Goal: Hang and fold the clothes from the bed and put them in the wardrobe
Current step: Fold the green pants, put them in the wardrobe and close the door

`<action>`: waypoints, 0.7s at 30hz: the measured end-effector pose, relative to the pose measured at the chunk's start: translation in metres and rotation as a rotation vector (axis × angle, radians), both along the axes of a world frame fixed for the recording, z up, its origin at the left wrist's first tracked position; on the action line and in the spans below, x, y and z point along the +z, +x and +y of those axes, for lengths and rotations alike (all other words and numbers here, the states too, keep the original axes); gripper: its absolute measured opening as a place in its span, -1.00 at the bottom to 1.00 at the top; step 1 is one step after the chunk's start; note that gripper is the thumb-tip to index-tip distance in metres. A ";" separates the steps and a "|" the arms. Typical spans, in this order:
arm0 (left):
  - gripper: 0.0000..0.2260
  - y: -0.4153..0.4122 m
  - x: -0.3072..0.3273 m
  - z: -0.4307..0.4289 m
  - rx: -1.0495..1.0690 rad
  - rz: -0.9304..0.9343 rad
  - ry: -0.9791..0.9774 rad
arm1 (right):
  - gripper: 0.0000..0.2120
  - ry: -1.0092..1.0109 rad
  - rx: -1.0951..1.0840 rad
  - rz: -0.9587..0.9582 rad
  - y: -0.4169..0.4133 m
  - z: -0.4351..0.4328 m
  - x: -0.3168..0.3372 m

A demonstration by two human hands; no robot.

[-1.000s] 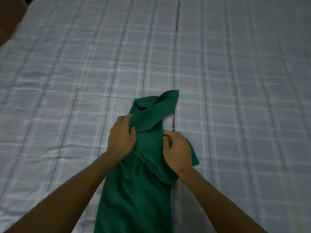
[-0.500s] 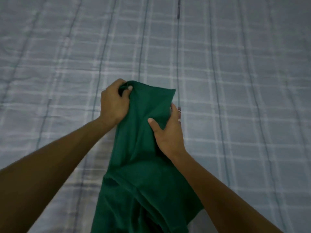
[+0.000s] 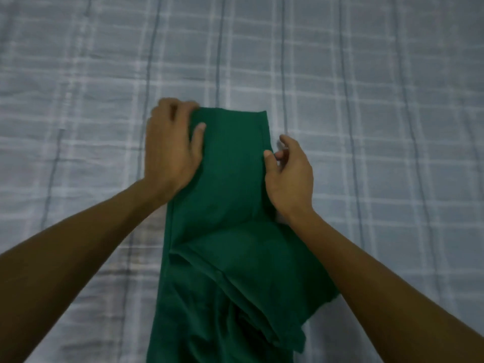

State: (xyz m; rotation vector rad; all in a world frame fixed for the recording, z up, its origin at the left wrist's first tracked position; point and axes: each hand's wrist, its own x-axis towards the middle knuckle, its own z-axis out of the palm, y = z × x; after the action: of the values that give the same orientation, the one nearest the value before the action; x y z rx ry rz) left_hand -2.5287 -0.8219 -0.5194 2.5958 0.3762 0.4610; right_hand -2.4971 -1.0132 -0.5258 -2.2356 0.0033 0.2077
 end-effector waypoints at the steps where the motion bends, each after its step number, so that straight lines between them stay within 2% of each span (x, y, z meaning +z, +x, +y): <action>1: -0.78 -0.013 0.004 -0.015 -0.168 -0.029 0.031 | -0.60 -0.008 -0.003 -0.009 -0.005 -0.005 0.001; 3: -0.75 -0.043 0.013 -0.048 -0.475 -0.035 0.041 | -0.64 -0.017 -0.031 -0.013 -0.013 -0.015 0.006; 5: -0.65 -0.076 0.015 -0.080 -0.725 0.026 0.065 | -0.68 -0.029 -0.052 -0.005 -0.018 -0.023 0.014; 7: -0.42 -0.107 0.012 -0.109 -0.988 0.204 0.163 | -0.68 -0.042 -0.044 0.011 -0.023 -0.029 0.024; 9: -0.22 -0.130 0.007 -0.127 -1.167 0.469 0.316 | -0.69 -0.023 -0.018 0.023 -0.031 -0.033 0.033; 11: -0.22 -0.141 -0.001 -0.135 -1.207 0.575 0.394 | -0.70 0.012 -0.007 0.030 -0.039 -0.036 0.040; 13: -0.41 -0.142 -0.002 -0.136 -1.134 0.491 0.288 | -0.70 0.039 0.003 0.040 -0.047 -0.038 0.044; 14: -0.50 -0.140 0.000 -0.135 -1.041 0.432 0.116 | -0.71 0.048 0.009 0.040 -0.050 -0.040 0.047; 16: -0.55 -0.127 0.018 -0.133 -0.746 0.378 -0.411 | -0.73 0.066 0.007 0.003 -0.052 -0.046 0.051; 17: -0.59 -0.116 0.031 -0.131 -0.571 0.344 -0.607 | -0.75 0.079 -0.009 -0.033 -0.051 -0.049 0.054; 18: -0.67 -0.103 0.042 -0.126 -0.392 0.303 -0.719 | -0.76 0.096 -0.032 -0.075 -0.048 -0.051 0.058; 21: -0.82 -0.053 0.069 -0.090 0.073 0.192 -0.898 | -0.77 0.163 -0.122 -0.193 -0.035 -0.049 0.070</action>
State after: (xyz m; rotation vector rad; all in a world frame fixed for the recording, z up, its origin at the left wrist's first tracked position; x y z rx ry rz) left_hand -2.5816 -0.9119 -0.4508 1.7503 0.5812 0.0275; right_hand -2.5324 -1.0619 -0.4553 -2.0765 0.0180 -0.0722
